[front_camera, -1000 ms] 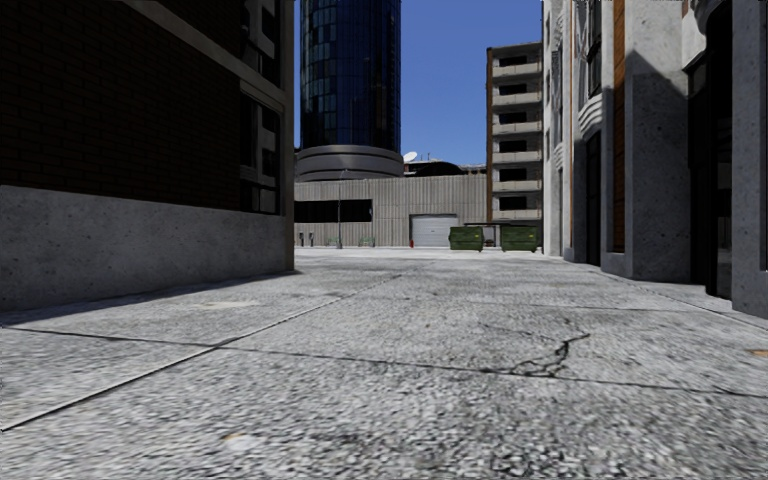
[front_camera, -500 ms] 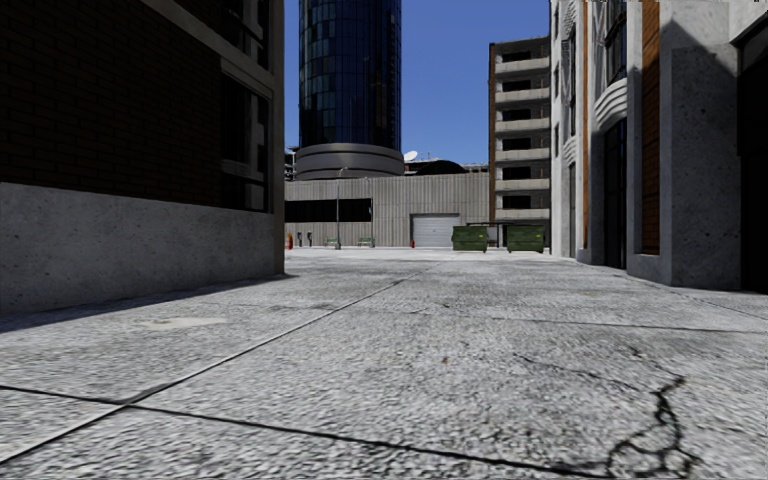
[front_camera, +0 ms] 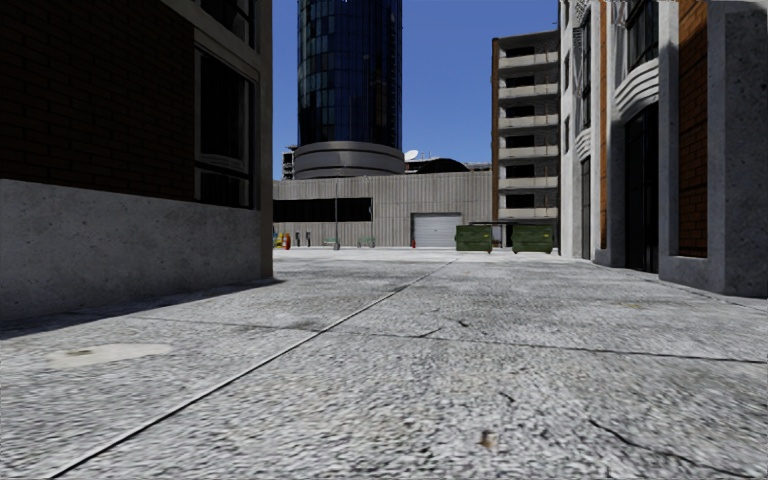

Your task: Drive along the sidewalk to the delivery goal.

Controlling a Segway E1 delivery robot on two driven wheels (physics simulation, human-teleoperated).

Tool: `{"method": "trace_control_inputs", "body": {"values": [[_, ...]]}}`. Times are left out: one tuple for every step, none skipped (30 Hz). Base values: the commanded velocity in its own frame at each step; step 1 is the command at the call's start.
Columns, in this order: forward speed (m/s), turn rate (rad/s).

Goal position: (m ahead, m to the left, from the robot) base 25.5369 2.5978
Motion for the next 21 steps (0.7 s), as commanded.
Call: {"method": "trace_control_inputs", "body": {"values": [[2.0,0.0],[2.0,0.0],[2.0,0.0],[2.0,0.0],[2.0,0.0],[2.0,0.0],[2.0,0.0],[2.0,0.0],[2.0,0.0],[2.0,0.0],[2.0,0.0],[2.0,0.0],[2.0,0.0],[2.0,0.0],[2.0,0.0],[2.0,0.0],[2.0,0.0],[2.0,0.0],[2.0,0.0],[2.0,0.0],[2.0,0.0]]}}
